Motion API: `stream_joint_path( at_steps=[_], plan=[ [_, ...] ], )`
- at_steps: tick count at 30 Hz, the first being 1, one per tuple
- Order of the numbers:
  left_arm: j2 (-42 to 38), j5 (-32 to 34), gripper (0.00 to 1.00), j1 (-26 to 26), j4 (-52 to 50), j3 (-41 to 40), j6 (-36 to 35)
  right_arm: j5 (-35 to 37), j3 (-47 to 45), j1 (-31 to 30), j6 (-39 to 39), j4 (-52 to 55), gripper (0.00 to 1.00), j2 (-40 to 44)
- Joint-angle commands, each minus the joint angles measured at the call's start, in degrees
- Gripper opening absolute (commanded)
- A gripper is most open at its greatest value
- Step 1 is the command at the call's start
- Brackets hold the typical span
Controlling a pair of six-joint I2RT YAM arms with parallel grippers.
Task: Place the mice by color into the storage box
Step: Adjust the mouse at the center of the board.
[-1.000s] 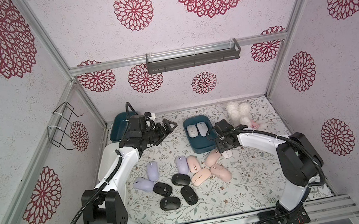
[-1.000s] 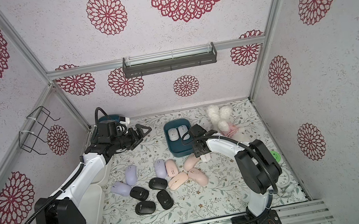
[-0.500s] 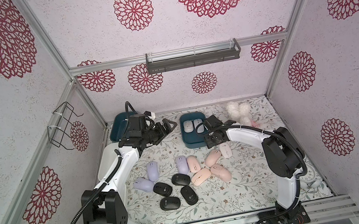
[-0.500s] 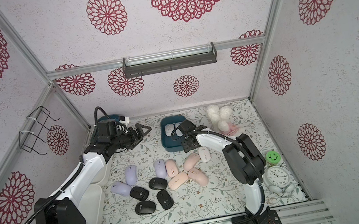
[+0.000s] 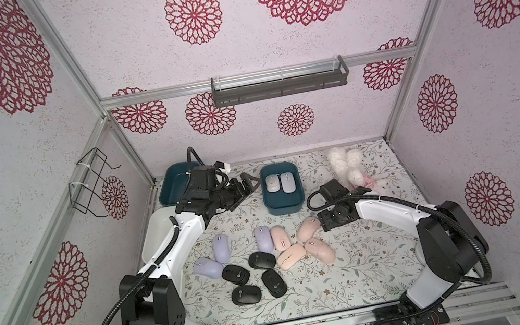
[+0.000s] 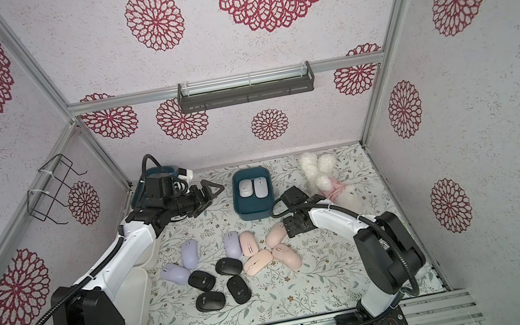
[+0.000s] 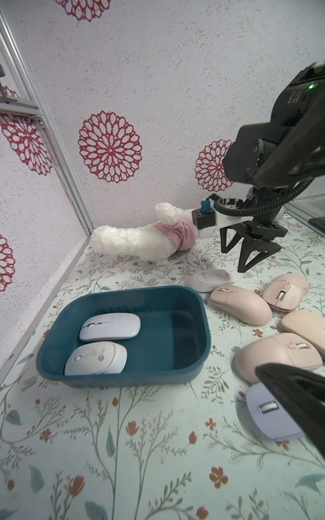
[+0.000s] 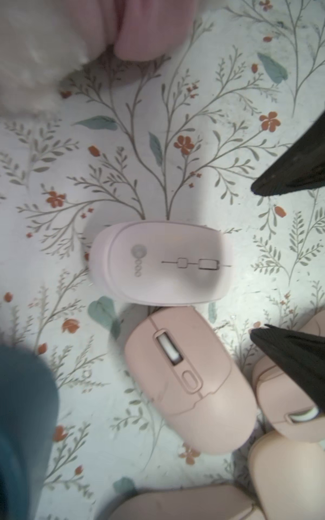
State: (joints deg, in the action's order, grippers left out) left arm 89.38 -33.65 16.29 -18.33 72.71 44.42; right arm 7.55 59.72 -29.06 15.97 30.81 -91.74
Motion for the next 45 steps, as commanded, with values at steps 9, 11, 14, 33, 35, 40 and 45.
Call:
stream_joint_path(
  at_steps=[9, 11, 14, 33, 35, 40, 45],
  plan=[
    [1.5, -0.7, 1.00, 2.8, -0.6, 1.6, -0.7, -2.7, -0.2, 1.7, 1.4, -3.8, 0.81, -4.9],
    [1.4, -0.3, 1.00, 2.8, -0.8, 1.6, -1.0, -0.6, 0.4, 2.5, 1.5, -2.6, 0.80, -6.3],
    [1.3, -0.3, 1.00, 2.8, -1.2, 1.8, -1.1, 4.2, -0.6, 3.9, 1.4, -1.4, 0.80, -5.9],
    [0.6, 1.3, 0.99, 2.4, -1.9, 1.9, -1.9, 14.6, 13.6, 5.8, 2.7, -2.5, 0.70, -15.8],
    [0.6, 1.3, 0.99, 2.4, -1.9, 2.1, -2.0, 14.5, 13.6, 4.3, 3.3, -2.8, 0.65, -14.1],
    [0.3, 1.3, 0.99, 1.9, -1.7, 1.9, -1.8, 14.7, 15.9, 3.5, 4.4, -4.1, 0.61, -12.7],
    [-0.2, 2.0, 0.99, 1.6, -1.7, 1.6, -2.0, 16.3, 25.0, 4.4, 3.8, -3.6, 0.63, -20.0]
  ],
)
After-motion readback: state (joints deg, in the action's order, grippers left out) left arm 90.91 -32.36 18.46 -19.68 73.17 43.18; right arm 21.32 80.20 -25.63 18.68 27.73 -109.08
